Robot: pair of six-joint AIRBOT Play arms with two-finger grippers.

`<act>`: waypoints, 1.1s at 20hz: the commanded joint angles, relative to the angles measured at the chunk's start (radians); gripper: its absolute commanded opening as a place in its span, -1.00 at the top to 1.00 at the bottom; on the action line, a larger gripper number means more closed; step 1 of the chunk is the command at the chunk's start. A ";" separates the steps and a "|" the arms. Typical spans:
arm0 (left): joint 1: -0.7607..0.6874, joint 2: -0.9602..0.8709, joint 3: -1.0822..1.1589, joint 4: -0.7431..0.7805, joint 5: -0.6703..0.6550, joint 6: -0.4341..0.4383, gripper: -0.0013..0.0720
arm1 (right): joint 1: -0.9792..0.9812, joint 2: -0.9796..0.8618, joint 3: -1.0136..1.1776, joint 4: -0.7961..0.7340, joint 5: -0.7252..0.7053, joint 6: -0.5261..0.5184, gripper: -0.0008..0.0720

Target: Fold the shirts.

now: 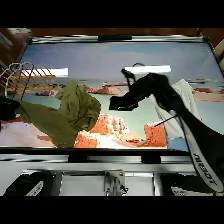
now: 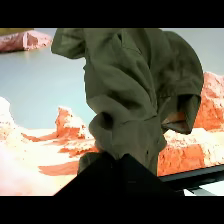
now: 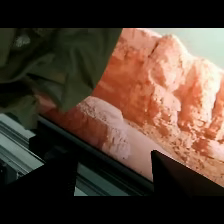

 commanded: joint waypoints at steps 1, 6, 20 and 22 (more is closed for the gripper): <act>0.000 0.052 -0.107 0.017 0.036 -0.008 0.87 | 0.114 -0.126 0.001 0.064 0.072 -0.021 -0.61; 0.000 0.055 -0.107 0.016 0.064 -0.007 0.87 | 0.146 -0.197 0.001 0.063 0.291 0.131 -0.61; -0.001 0.074 -0.107 0.005 0.138 -0.008 0.87 | 0.226 -0.298 0.001 0.129 0.522 0.247 -0.60; -0.001 0.073 -0.108 0.005 0.136 -0.007 0.87 | 0.226 -0.298 0.001 0.126 0.522 0.246 -0.60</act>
